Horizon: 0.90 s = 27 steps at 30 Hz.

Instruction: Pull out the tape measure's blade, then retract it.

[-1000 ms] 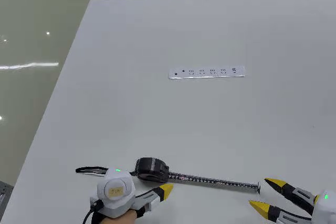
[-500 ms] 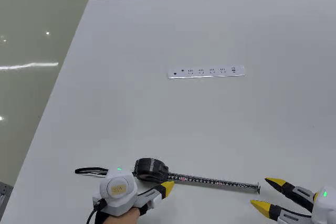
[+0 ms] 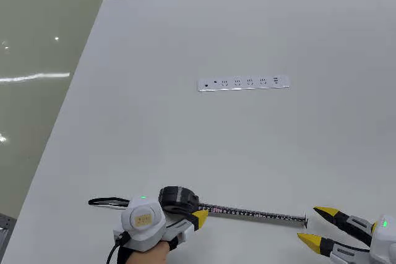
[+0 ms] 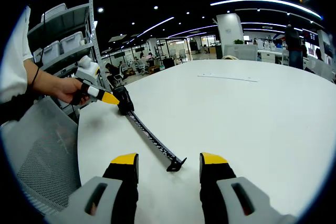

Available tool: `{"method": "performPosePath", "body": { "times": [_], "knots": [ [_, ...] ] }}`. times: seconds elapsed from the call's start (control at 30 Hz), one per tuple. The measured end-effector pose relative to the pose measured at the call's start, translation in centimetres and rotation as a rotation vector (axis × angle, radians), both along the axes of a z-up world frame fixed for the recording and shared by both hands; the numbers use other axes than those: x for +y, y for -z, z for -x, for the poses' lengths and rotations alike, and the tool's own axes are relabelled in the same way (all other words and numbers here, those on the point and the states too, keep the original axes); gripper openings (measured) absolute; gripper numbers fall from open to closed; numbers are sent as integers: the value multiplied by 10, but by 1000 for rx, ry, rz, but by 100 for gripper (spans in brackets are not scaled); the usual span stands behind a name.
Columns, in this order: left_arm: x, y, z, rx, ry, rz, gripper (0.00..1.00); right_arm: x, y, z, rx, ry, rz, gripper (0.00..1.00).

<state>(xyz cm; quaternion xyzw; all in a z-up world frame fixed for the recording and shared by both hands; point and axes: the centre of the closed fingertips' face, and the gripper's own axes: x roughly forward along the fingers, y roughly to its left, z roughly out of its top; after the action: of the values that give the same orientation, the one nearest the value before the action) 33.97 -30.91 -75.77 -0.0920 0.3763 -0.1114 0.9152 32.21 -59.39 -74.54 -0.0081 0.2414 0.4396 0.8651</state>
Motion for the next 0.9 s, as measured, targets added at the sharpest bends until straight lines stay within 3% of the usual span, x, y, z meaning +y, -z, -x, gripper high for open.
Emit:
{"method": "performPosePath", "body": {
  "times": [0.9],
  "knots": [
    [-1, 8, -11, 26, -75, 30, 82, 3, 9, -4, 37, -30, -27, 44]
  ]
}}
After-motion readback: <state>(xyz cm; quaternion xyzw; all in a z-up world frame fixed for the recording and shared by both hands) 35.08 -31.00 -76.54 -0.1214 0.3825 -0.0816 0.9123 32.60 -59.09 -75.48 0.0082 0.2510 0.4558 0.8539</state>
